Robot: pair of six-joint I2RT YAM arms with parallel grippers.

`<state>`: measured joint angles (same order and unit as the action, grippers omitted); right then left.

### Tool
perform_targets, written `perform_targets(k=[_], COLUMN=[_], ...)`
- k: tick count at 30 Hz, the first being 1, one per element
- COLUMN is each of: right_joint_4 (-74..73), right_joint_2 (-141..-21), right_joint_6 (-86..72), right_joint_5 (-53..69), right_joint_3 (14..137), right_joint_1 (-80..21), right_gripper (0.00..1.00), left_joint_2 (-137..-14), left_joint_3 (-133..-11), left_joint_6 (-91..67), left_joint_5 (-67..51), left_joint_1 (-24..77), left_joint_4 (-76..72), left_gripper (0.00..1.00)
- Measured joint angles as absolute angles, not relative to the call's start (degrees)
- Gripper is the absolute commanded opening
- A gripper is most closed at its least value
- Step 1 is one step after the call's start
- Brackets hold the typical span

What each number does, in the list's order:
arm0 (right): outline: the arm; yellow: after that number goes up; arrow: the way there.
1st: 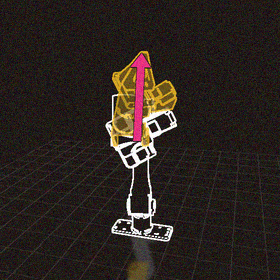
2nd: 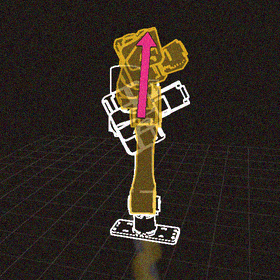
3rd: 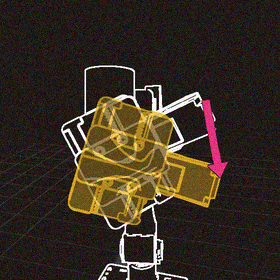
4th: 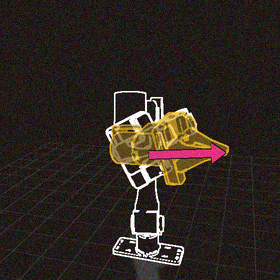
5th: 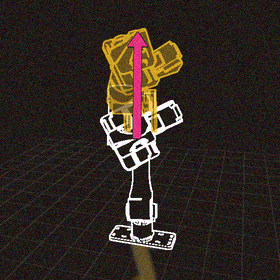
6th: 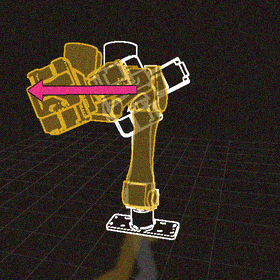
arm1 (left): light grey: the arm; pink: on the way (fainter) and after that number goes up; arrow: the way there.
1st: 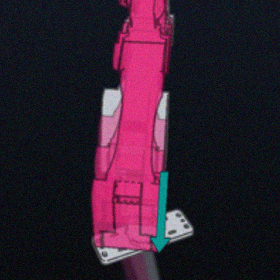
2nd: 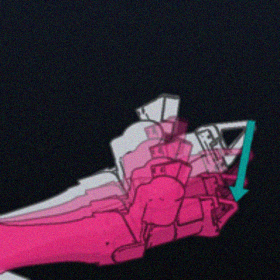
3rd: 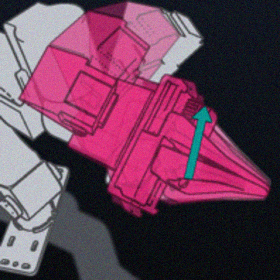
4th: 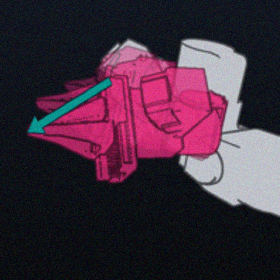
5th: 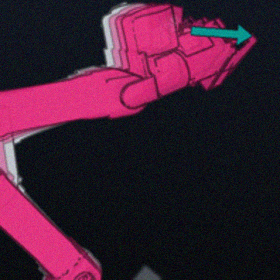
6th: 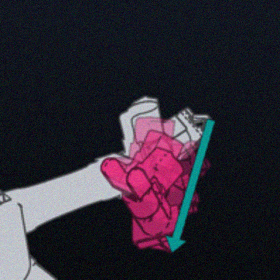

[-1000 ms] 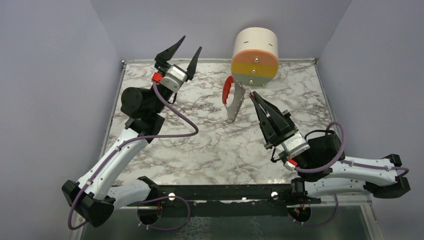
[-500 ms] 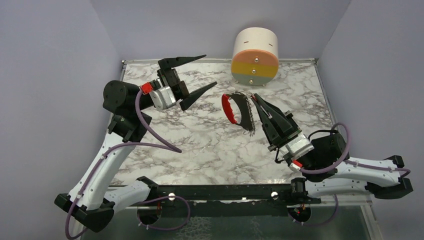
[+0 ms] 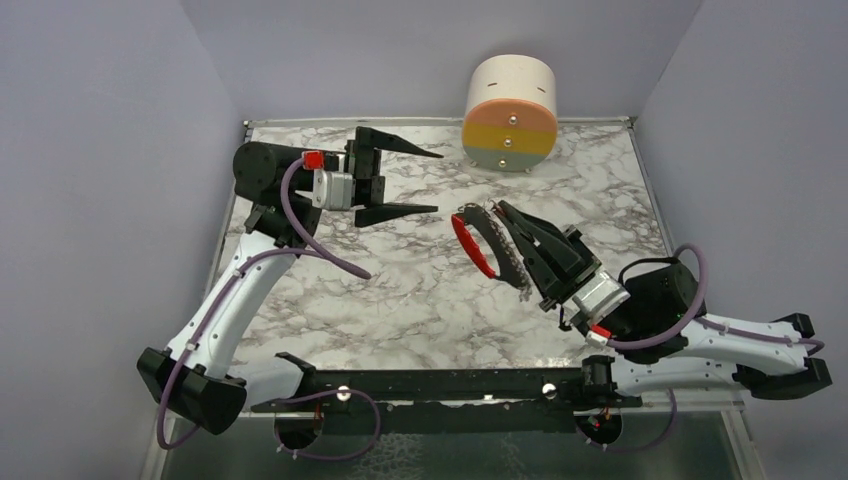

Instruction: Remove the keys from the keyring

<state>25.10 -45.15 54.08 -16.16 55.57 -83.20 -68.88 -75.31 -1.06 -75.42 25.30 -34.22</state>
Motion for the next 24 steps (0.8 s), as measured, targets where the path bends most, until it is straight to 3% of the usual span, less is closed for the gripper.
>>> perform_targets(k=[8, 24], right_joint_4=[23.4, 21.8], right_joint_2=[-46.54, -47.13], right_joint_6=[53.6, 51.66], right_joint_5=[-15.7, -14.96], right_joint_3=[55.57, 55.57], right_joint_1=[-83.2, -83.2], right_gripper=[0.01, 0.02], left_joint_2=[-70.72, -72.62], left_joint_3=[-87.07, -82.11], left_joint_6=[-16.05, -31.68], left_joint_5=[-73.73, -74.46], left_joint_1=[24.1, 26.46], left_joint_4=[-37.32, -45.43], left_gripper=[0.67, 0.67])
